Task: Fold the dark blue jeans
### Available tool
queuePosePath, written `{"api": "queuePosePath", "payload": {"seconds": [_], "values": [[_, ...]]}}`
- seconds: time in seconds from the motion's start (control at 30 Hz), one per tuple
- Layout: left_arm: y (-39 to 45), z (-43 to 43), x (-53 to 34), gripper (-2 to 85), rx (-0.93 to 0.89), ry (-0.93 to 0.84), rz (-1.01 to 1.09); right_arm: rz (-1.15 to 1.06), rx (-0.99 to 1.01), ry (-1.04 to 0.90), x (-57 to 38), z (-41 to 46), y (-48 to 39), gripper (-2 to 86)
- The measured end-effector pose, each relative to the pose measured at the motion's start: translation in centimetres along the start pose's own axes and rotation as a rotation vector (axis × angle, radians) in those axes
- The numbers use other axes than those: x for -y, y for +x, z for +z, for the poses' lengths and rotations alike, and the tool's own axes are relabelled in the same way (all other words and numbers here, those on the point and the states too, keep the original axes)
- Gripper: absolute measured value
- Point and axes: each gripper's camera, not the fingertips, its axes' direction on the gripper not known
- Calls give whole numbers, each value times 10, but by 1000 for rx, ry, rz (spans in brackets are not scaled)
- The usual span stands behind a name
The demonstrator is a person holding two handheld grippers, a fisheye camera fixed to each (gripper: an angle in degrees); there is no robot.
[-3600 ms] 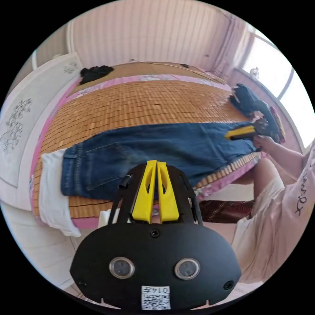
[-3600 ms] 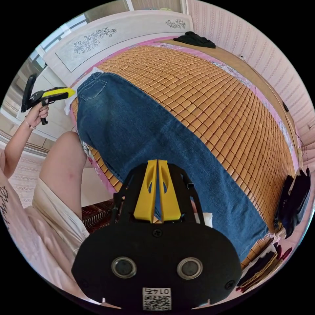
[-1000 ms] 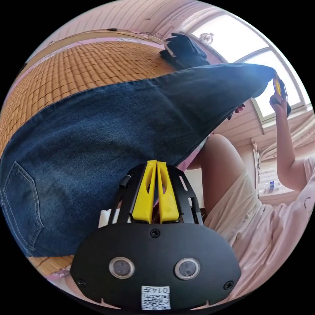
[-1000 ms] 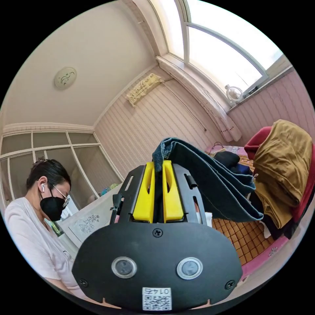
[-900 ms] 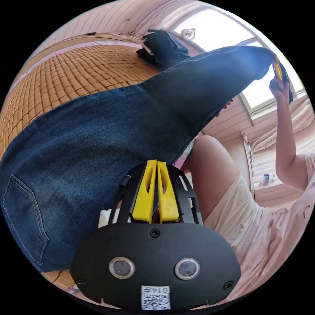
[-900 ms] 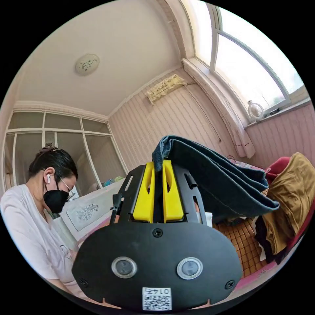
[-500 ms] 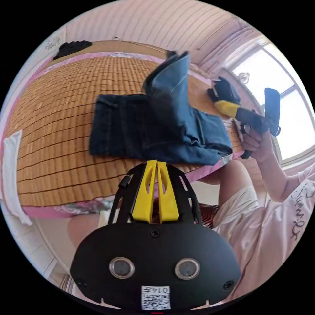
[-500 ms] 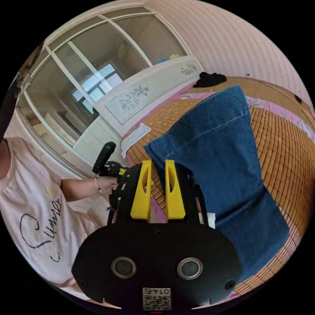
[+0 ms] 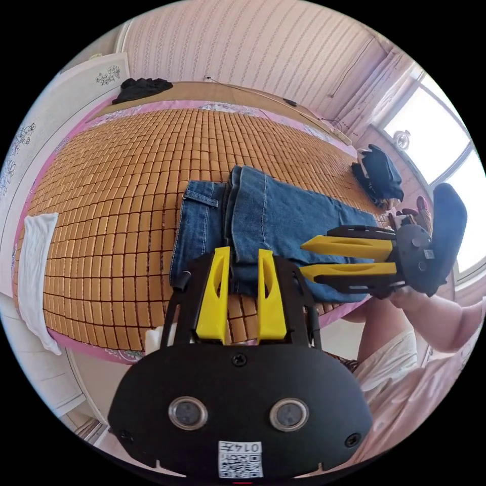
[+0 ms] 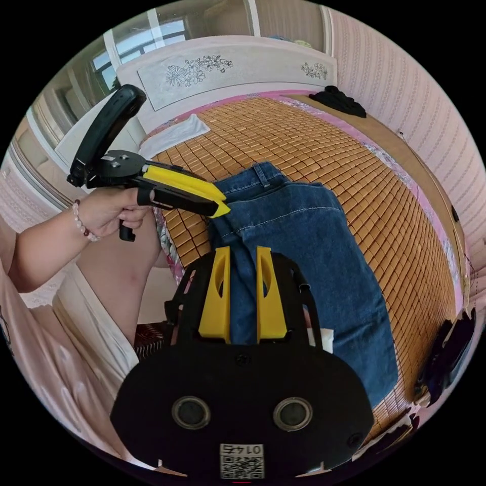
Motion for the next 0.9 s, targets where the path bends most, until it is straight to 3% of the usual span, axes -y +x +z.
{"api": "queuePosePath", "payload": {"seconds": [0.13,0.37,0.57,0.7,0.8,0.9], "values": [[3,13,0,75,44,-63,40,-35,-82,-132,29,35,-2,66],[13,-39,-21,47,10,104,145,43,-51,18,38,-31,6,9],[3,-55,-39,-1,-2,123,125,-42,-106,76,42,-51,-6,4],[-10,-47,-39,16,-10,33,54,7,-68,12,53,-40,6,3],[-20,-67,-43,40,-32,137,5,42,-40,122,58,-75,14,3],[-36,-77,-51,36,-54,191,-29,29,118,162,56,-91,12,4]]}}
